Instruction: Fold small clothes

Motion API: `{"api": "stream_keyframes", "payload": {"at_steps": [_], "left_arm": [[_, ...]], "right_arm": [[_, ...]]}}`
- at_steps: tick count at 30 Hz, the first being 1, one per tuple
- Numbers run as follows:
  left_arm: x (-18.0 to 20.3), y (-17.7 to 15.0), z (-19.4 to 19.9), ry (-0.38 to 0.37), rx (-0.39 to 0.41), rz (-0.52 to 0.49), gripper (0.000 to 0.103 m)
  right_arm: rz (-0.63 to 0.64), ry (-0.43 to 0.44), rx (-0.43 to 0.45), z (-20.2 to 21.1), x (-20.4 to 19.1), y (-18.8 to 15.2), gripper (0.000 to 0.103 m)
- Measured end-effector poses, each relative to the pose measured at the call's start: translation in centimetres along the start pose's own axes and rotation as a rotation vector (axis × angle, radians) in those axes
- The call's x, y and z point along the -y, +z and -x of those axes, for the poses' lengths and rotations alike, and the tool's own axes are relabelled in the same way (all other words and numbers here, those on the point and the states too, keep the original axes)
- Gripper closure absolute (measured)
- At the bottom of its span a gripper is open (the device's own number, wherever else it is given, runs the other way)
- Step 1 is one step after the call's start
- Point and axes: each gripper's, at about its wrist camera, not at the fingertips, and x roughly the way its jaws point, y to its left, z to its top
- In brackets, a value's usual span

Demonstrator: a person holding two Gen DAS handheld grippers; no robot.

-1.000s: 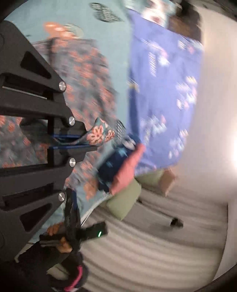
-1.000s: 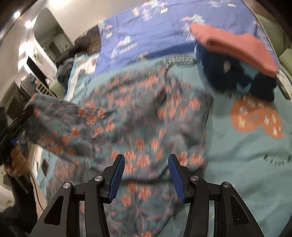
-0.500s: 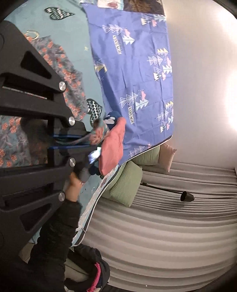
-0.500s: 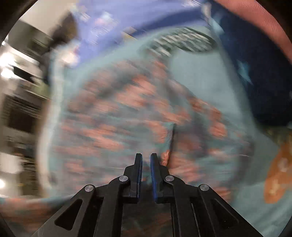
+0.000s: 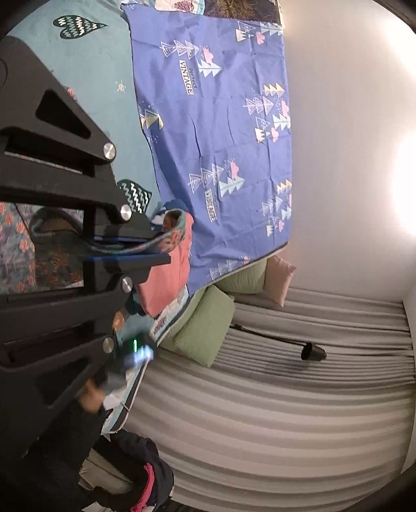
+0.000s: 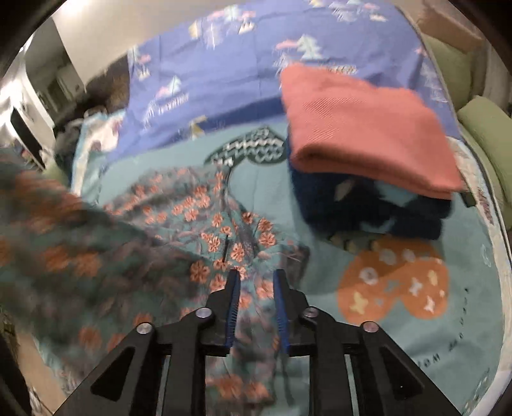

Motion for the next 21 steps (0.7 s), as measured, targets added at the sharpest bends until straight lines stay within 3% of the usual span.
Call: {"api": "stream_keyframes", "payload": {"at_steps": [2,4,6,8,13,16,21], "left_arm": [[-0.6,0.7,-0.7,0.011,-0.008,0.003,0.096],[-1.2,1.6,-1.2,0.033,0.001,-0.007,0.096],[-1.8,2.0,-1.2,0.048,0.018,-0.008,0.096],[-2.9,2.0,-1.0,0.072,0.032,0.003,0.096],[-8.5,-0.3,0.1,0.174,0.026,0.099,0.096],[-12.2,-3.1,0.8,0.235,-0.014,0.162,0.096],[-17.6,-8.8,1.1,0.304,-0.111,0.274,0.096]], "right_arm": [[0.037,0.026,0.028,1.7,-0.4,-1.3,0.078],[0.105,0.016,0.046,2.6,-1.3,-2.7,0.066],[0.185,-0.04,0.07,2.8,-2.6,-4.7,0.032],[0.266,-0.112,0.087,2.3,-4.0,-6.8,0.023],[0.34,-0.157,-0.021,-1.0,-5.4,-9.8,0.023],[0.3,-0.113,-0.04,-2.1,-5.6,-9.7,0.023],[0.234,-0.122,-0.043,-2.7,-5.0,-9.2,0.023]]}}
